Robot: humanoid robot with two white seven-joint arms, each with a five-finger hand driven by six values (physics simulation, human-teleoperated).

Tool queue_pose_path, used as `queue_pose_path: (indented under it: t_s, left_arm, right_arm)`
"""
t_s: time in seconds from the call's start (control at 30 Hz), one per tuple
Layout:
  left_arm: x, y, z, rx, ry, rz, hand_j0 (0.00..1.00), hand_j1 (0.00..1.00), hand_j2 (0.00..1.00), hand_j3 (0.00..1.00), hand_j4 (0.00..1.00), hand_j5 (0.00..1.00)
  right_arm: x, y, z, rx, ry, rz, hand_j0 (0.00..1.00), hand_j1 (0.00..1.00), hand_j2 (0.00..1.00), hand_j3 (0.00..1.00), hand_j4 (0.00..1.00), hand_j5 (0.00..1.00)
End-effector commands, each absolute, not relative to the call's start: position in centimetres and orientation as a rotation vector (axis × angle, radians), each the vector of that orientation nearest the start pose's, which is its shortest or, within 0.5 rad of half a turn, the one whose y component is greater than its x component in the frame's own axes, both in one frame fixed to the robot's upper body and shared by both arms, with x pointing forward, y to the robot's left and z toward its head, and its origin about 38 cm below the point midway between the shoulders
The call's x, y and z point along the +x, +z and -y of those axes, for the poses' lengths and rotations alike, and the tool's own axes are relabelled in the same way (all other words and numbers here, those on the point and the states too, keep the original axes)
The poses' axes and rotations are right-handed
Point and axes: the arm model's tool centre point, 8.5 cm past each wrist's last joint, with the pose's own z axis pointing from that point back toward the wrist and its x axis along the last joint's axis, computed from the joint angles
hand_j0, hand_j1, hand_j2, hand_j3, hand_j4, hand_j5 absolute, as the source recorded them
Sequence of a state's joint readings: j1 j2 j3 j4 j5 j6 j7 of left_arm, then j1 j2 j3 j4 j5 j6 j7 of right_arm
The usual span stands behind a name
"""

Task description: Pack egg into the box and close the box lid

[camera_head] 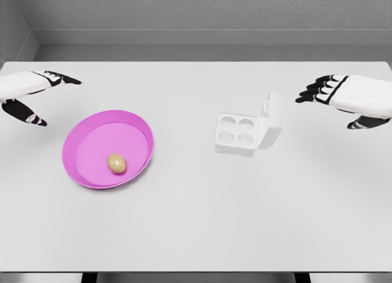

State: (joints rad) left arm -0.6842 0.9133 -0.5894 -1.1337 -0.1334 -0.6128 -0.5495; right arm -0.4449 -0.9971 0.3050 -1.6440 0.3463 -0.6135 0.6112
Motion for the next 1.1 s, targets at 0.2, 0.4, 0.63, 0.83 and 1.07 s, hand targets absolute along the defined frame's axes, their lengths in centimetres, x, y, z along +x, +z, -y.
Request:
queue_pose_path:
  t_s: [0.2,0.4,0.63,0.83,1.07]
  left_arm:
    - [44.5,20.9,-37.7,0.276,-1.854,1.315,1.0,1.0,1.0,1.0,1.0,1.0]
    - [44.0,20.3,-34.6,0.218,-1.978,1.295,1.0,1.0,1.0,1.0,1.0,1.0]
    - [43.1,17.6,-33.2,0.144,-2.022,1.243,1.0,1.0,1.0,1.0,1.0,1.0]
    - [42.8,17.1,-31.8,0.121,-2.063,1.247,0.95,0.95,0.95,0.95,0.95,0.95]
    - [41.6,17.2,-29.8,0.083,-2.14,1.264,0.92,0.92,0.92,0.92,0.92,0.92]
  right_arm:
    - [39.0,27.4,36.2,-0.562,2.107,1.363,1.0,1.0,1.0,1.0,1.0,1.0]
    - [39.1,26.9,37.5,-0.562,2.076,1.332,1.0,1.0,1.0,1.0,1.0,1.0]
    - [38.5,24.8,38.4,-0.516,2.072,1.268,1.0,1.0,1.0,1.0,1.0,1.0]
    - [38.2,23.8,38.3,-0.488,2.08,1.25,1.0,1.0,1.0,1.0,1.0,1.0]
    - [38.2,23.5,38.2,-0.478,2.084,1.245,1.0,1.0,1.0,1.0,1.0,1.0]
